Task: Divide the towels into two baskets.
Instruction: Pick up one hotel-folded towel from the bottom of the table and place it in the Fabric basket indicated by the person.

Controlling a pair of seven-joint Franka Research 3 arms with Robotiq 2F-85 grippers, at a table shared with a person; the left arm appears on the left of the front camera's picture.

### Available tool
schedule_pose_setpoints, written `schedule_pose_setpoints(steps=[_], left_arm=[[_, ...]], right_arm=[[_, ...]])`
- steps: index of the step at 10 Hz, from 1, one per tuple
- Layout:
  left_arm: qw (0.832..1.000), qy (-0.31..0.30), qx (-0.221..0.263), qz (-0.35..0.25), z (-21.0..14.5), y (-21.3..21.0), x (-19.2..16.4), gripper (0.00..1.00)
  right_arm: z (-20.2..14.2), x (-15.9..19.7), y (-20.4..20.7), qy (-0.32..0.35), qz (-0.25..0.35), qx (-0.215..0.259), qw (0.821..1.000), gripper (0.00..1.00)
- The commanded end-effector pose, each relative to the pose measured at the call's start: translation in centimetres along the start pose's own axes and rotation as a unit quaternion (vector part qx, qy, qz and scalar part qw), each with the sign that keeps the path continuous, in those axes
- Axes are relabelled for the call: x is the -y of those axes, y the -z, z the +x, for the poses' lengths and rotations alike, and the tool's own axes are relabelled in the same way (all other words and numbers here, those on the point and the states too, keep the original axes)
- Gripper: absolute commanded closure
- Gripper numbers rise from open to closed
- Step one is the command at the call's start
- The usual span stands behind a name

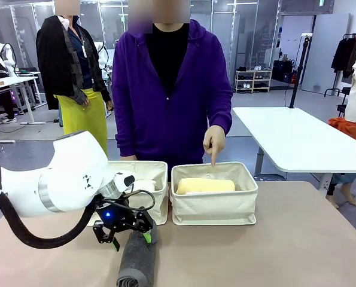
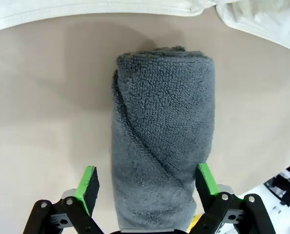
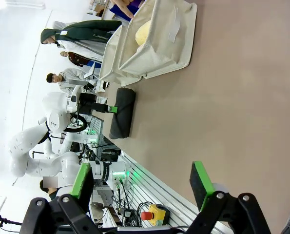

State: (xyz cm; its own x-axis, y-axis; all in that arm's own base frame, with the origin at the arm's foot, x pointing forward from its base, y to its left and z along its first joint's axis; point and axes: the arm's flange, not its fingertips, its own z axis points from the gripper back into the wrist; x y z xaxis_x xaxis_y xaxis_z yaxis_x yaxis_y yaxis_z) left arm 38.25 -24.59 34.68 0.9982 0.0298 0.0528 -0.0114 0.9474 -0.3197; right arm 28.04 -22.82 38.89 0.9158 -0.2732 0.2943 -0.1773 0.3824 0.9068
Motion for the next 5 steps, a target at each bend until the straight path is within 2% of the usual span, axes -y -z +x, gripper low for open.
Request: schedule_pose_setpoints(steps=[1, 5], left_arm=[[1.0, -0.001, -0.009, 0.0, 0.0, 0.4, 1.6, 0.0], [1.0, -0.003, -0.026, 0.016, -0.4, 2.3, 1.9, 0.0]], right_arm=[[-0.2, -0.3, -0.1, -0.005, 0.003, 0.003, 1.0, 0.0], [-0.2, -0.3, -0.1, -0.005, 0.003, 0.003, 1.0, 0.0]])
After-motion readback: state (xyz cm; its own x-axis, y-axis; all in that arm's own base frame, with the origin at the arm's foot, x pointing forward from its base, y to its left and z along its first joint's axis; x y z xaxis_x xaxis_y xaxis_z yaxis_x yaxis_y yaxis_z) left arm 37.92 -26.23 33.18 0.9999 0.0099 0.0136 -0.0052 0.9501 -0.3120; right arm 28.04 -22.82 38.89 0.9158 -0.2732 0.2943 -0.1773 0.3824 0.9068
